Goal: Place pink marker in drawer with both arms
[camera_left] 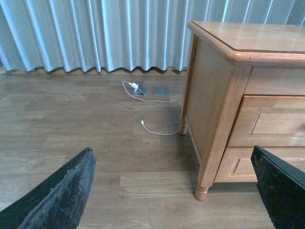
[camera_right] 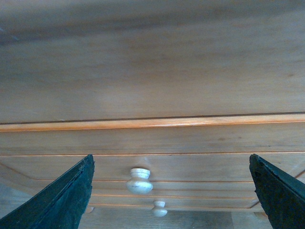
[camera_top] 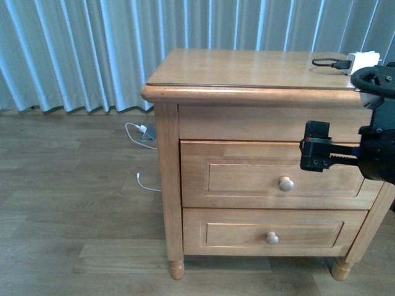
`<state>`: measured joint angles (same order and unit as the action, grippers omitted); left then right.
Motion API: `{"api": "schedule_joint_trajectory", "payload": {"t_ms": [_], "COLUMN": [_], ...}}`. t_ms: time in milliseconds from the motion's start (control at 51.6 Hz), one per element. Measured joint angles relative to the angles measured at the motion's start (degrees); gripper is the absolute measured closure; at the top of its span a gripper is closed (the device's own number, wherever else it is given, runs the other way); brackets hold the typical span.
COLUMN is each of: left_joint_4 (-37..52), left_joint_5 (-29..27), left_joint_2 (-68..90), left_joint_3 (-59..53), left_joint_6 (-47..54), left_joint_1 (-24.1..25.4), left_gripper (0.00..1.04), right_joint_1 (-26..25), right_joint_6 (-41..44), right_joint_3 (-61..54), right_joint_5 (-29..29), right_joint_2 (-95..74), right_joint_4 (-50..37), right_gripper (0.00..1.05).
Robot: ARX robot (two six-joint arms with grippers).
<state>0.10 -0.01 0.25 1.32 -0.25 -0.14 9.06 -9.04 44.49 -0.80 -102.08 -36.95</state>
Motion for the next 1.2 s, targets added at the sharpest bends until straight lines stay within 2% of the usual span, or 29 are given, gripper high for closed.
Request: {"api": "schedule_joint_trajectory", "payload": {"t_ms": [213, 388, 523, 853, 931, 989, 1202], "left_joint_4": [0.0, 0.0, 0.0, 0.0, 0.0, 0.0, 0.0], "left_joint_5": [0.0, 0.0, 0.0, 0.0, 0.0, 0.0, 0.0], "left_joint_2": [0.0, 0.0, 0.0, 0.0, 0.0, 0.0, 0.0], "left_joint_3": [0.0, 0.0, 0.0, 0.0, 0.0, 0.0, 0.0], "left_joint_6": [0.0, 0.0, 0.0, 0.0, 0.0, 0.0, 0.0], "left_joint_1": [0.0, 0.0, 0.0, 0.0, 0.0, 0.0, 0.0], "left_gripper": [0.06, 0.06, 0.06, 0.06, 0.06, 0.06, 0.06], "right_joint_1": [-0.2, -2.4, -5.8, -6.6, -8.0, -8.9, -9.0], "right_joint_6": [0.8, 0.9, -0.3, -0.5, 2.9, 5.7, 8.3], "right_joint_3": [-9.3, -18.3, -22.9, -23.4, -28.3, -32.4, -37.1], "right_joint_5": [-2.4, -6.7, -5.2, -4.5, -0.5, 1.0, 0.9], "right_joint_2": [18.5, 45.9, 62.8, 65.0, 66.4, 68.4, 73.4], "right_joint_4": [8.8, 24.5, 38.1, 38.9, 26.8, 17.6, 15.8], "right_gripper": [0.08, 0.08, 0.08, 0.09, 0.20, 0.32, 0.71]}}
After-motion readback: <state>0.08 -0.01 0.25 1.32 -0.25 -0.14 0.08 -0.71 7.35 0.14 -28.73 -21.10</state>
